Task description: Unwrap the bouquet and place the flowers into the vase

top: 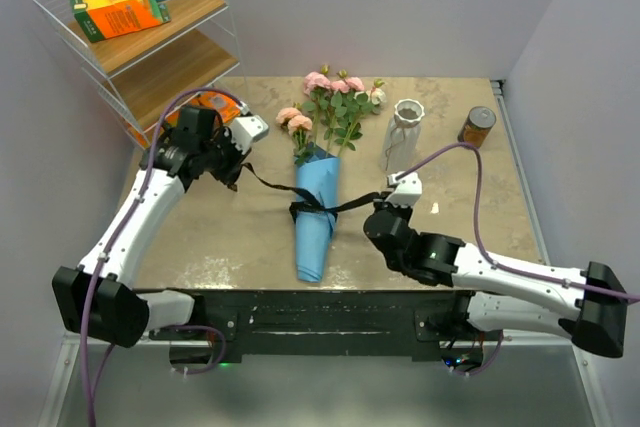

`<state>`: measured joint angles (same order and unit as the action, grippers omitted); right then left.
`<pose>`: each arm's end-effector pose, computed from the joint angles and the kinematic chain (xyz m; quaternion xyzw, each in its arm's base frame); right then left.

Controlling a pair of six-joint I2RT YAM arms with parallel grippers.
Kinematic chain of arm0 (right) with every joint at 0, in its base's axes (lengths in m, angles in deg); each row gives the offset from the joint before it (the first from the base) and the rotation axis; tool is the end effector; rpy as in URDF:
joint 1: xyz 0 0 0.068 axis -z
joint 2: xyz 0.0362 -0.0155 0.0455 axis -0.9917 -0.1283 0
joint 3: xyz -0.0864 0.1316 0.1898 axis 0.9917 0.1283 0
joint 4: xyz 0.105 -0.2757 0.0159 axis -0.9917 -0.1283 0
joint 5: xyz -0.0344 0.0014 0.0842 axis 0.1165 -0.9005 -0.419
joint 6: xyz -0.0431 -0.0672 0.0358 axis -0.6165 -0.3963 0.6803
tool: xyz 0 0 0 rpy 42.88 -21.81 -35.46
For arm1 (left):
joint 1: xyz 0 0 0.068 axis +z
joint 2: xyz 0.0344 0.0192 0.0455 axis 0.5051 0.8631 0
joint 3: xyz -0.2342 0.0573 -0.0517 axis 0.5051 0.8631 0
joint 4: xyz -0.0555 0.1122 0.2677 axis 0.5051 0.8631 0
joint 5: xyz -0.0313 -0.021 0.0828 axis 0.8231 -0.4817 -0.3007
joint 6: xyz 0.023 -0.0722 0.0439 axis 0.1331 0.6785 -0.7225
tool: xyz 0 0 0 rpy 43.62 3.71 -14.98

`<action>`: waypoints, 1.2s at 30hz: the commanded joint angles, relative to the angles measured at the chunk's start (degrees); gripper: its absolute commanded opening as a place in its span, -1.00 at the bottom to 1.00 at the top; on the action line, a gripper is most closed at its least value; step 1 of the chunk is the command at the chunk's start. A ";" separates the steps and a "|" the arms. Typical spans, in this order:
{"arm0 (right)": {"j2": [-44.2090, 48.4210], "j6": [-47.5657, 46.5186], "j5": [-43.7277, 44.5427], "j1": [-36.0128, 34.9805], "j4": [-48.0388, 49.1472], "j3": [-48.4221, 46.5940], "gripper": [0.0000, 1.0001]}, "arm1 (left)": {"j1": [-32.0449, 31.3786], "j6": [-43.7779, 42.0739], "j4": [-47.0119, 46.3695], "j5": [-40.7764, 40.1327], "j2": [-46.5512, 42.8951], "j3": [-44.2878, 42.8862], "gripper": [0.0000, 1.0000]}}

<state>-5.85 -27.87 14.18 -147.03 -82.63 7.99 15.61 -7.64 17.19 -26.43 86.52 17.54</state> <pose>0.1795 0.2263 0.2025 0.0432 0.8028 0.0805 0.5893 0.3219 -0.1045 0.2652 0.3796 0.8486 -0.0754 0.3606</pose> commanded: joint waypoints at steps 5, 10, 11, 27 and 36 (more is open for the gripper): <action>8.32 16.76 7.53 8.66 -32.42 -9.90 -1.00 | 11.08 -3.66 2.62 -8.25 -5.00 3.90 -1.00; 13.86 15.81 7.10 17.02 -38.06 -11.14 -1.00 | 21.13 -8.06 2.09 -8.70 -6.14 5.31 -1.00; 13.87 15.90 7.18 17.90 -38.85 -11.93 -1.00 | 23.14 -9.20 2.00 -8.70 -6.32 5.40 -1.00; 10.61 3.99 4.47 26.52 -38.10 -21.16 0.98 | 23.25 -16.50 20.71 23.52 -9.31 -8.47 0.98; 14.66 -8.54 -12.32 26.34 -27.95 -20.02 0.57 | -1.09 -3.85 1.05 27.69 3.05 -1.98 0.87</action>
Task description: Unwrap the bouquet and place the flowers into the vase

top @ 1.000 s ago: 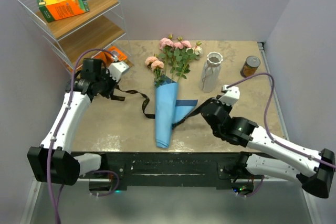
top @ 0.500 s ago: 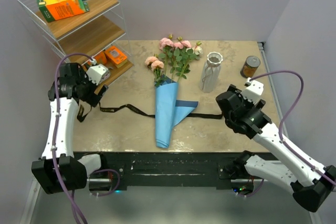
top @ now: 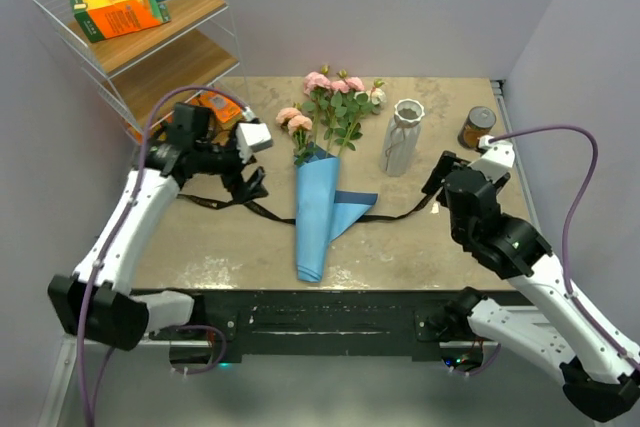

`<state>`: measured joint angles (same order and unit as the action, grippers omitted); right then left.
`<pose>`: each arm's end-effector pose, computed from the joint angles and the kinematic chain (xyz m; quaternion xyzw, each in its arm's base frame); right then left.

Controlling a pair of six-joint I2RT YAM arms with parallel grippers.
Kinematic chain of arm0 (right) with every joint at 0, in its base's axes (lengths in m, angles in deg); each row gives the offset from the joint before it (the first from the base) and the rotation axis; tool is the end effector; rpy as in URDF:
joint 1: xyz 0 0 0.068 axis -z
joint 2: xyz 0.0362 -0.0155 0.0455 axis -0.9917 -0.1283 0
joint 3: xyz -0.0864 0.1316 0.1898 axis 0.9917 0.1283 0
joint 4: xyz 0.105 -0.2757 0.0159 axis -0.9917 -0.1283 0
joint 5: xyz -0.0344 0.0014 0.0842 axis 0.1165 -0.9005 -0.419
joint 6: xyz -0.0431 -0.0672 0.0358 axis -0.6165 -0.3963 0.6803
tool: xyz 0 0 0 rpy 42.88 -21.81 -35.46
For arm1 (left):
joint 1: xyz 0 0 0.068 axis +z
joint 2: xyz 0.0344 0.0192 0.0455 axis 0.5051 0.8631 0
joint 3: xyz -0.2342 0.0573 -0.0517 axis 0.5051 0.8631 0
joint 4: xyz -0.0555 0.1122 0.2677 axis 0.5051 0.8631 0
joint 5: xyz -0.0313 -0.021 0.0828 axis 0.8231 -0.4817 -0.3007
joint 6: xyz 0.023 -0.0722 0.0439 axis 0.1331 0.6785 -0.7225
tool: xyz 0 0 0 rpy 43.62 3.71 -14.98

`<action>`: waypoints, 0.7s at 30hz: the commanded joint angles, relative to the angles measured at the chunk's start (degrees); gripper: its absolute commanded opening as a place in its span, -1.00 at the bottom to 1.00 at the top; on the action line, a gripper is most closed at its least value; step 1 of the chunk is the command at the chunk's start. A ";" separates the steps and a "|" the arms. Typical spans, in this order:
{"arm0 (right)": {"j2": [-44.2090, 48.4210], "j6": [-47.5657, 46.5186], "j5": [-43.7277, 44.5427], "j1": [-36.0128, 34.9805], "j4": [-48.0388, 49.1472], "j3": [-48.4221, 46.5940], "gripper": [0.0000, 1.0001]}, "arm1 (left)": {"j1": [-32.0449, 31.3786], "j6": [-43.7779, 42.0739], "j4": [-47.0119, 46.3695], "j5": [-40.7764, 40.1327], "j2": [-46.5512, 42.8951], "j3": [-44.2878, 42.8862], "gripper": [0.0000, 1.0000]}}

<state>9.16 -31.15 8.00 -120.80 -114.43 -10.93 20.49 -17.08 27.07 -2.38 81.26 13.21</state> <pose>0.2116 0.0912 0.3313 0.1846 0.7899 -0.0196 0.5844 0.2846 -0.0984 0.3156 0.4605 0.7642 -0.2200 0.3944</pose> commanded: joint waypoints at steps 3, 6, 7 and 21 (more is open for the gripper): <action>1.22 -6.13 -8.42 0.12 4.80 -1.97 0.40 | -7.99 5.94 -13.23 4.17 15.00 2.00 0.83; 4.21 -8.85 -13.58 0.20 9.10 -1.10 0.26 | -8.26 3.84 -15.87 6.54 20.73 0.51 0.90; 4.48 -9.56 -14.40 0.20 10.07 -0.83 0.20 | -8.26 3.05 -16.05 7.15 22.14 -0.11 0.90; 2.72 -14.22 -22.84 0.20 13.68 -0.74 0.27 | -7.29 -3.37 -15.35 13.40 41.48 -11.45 0.89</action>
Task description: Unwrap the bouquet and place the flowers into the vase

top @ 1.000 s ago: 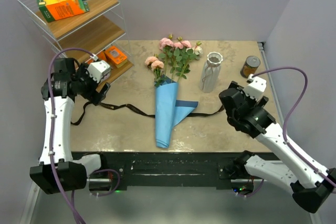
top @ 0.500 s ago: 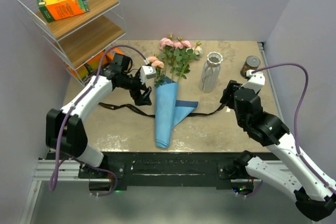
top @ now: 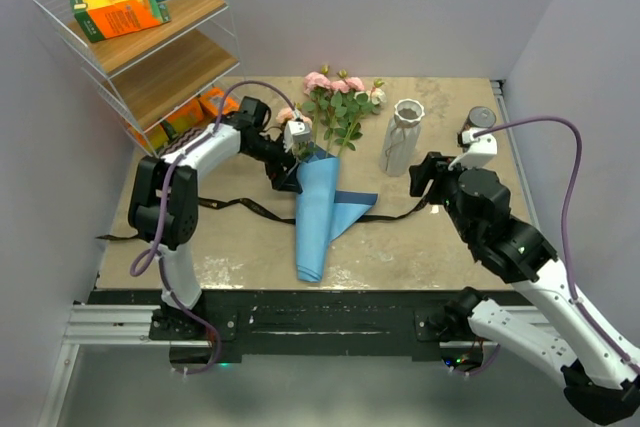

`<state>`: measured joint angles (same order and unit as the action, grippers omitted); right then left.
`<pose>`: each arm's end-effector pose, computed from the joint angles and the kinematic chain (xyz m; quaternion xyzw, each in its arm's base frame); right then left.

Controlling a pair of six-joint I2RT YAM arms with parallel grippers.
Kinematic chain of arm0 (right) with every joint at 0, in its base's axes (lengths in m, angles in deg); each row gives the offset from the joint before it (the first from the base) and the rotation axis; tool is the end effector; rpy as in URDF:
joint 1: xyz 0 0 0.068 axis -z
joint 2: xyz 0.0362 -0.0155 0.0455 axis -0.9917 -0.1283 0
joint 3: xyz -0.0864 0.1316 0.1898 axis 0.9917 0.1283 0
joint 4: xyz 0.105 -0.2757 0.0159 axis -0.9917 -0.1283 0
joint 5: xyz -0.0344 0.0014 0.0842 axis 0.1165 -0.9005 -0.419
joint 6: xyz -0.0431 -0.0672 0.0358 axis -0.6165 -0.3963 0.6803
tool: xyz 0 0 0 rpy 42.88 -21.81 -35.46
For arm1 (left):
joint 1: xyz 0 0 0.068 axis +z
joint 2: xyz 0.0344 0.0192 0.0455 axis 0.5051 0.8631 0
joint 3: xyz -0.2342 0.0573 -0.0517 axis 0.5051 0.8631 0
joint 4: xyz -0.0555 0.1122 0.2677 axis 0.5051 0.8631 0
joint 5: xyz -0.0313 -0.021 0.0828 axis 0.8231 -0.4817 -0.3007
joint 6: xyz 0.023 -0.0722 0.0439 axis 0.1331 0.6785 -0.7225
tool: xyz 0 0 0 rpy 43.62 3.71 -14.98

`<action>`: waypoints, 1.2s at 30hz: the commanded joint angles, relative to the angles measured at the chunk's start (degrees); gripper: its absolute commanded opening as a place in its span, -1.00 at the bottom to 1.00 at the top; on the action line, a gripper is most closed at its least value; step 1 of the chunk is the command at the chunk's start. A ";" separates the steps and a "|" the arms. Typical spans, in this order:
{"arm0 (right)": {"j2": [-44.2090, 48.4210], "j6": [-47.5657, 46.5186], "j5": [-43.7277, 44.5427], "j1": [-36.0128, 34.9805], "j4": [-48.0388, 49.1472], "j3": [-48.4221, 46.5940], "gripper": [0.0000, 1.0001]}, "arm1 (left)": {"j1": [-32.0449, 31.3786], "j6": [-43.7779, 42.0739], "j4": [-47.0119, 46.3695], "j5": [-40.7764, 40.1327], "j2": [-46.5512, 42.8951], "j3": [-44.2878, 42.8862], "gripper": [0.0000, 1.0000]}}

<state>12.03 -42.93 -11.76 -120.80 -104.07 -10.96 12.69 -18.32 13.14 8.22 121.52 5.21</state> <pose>0.2092 0.1155 0.3577 0.0473 0.7851 0.1172 0.6063 0.3843 -0.1838 0.1459 0.4933 0.7481 -0.3669 0.2499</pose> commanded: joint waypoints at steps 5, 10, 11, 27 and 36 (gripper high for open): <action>-0.41 -2.88 -6.15 0.20 4.73 -0.20 0.18 | 0.51 -1.95 -3.10 2.18 2.45 -3.45 0.79; -0.58 -1.92 -5.02 0.20 5.17 -0.11 0.11 | 0.34 -5.19 2.77 3.94 5.43 -6.70 0.35; -0.58 -1.65 -4.67 0.20 5.34 -0.02 0.11 | 0.34 -5.64 3.66 4.11 5.79 -8.18 0.16; -0.05 -0.51 -5.28 0.20 6.14 0.77 -0.04 | 0.42 -7.13 9.64 3.59 6.14 -14.88 -0.25; -0.84 -0.33 -7.30 0.12 7.01 0.95 -0.06 | 0.34 -8.63 14.92 3.94 12.11 -21.29 0.11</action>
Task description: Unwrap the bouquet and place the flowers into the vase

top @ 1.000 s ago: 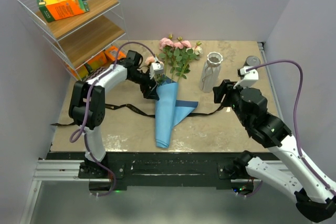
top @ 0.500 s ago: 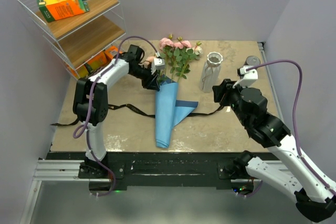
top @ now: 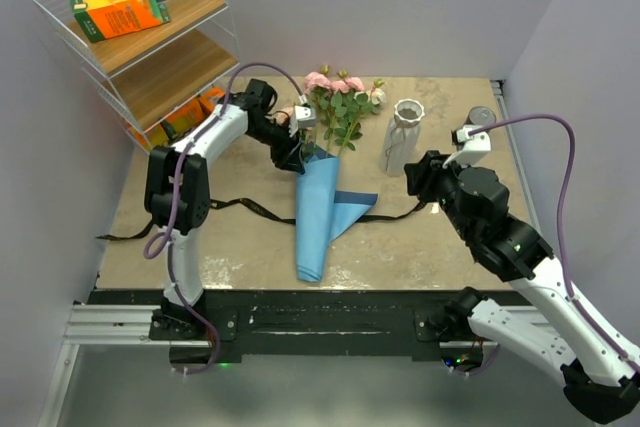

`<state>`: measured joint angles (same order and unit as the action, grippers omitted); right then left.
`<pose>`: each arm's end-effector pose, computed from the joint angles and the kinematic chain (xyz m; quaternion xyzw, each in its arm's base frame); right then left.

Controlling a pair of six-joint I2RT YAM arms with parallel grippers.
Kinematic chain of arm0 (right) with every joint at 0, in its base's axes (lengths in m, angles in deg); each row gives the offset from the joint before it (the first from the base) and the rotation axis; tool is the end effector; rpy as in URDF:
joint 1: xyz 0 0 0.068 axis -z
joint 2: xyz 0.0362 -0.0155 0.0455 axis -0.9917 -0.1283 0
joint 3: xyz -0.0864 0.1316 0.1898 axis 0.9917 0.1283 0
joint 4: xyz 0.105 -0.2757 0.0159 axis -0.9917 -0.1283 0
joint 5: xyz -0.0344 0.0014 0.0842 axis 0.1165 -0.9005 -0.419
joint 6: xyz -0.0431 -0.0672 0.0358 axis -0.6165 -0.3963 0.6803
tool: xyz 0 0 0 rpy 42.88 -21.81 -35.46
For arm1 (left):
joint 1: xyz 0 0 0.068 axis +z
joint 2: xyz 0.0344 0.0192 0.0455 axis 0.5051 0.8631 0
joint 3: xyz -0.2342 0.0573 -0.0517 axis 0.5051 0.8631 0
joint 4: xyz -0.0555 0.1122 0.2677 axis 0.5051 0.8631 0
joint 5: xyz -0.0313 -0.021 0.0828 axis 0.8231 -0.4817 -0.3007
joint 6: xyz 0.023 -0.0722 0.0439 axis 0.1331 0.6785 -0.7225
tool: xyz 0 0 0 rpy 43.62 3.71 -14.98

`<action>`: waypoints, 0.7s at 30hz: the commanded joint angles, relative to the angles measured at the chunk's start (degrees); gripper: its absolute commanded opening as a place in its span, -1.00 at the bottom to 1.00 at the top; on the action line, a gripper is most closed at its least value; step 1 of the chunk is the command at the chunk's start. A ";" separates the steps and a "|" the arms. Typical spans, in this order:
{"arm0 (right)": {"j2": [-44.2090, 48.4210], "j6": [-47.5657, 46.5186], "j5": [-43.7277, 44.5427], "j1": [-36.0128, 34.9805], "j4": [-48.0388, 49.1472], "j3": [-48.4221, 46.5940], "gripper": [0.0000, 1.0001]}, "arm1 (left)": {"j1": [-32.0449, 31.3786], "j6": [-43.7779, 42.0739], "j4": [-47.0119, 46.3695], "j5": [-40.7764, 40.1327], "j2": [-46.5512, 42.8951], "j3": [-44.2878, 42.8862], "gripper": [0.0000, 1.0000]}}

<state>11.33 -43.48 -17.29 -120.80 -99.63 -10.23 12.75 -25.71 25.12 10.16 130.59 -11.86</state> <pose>0.2131 0.1270 0.3599 0.0208 0.7752 0.1632 0.6099 0.4159 -0.1951 0.1691 0.5294 0.7200 -0.3750 0.2463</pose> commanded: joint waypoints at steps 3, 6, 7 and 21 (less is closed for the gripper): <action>-0.23 0.21 -2.30 0.12 3.02 0.31 -0.09 | 0.18 -0.63 3.03 1.82 4.98 -5.89 0.13; -0.23 0.30 -2.56 0.12 3.81 0.84 -0.09 | 0.01 -0.54 3.21 1.56 6.21 -6.95 0.13; -0.23 0.48 -2.56 0.20 4.07 0.93 -0.10 | -0.08 -0.54 3.30 1.55 6.39 -7.30 0.13; 0.21 0.65 -3.27 0.12 5.65 2.69 -0.15 | -3.51 -0.81 4.00 1.12 4.38 -5.98 0.04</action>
<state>10.85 -43.24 -19.98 -120.80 -96.35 -8.25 10.06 -25.76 28.66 10.21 137.38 -16.84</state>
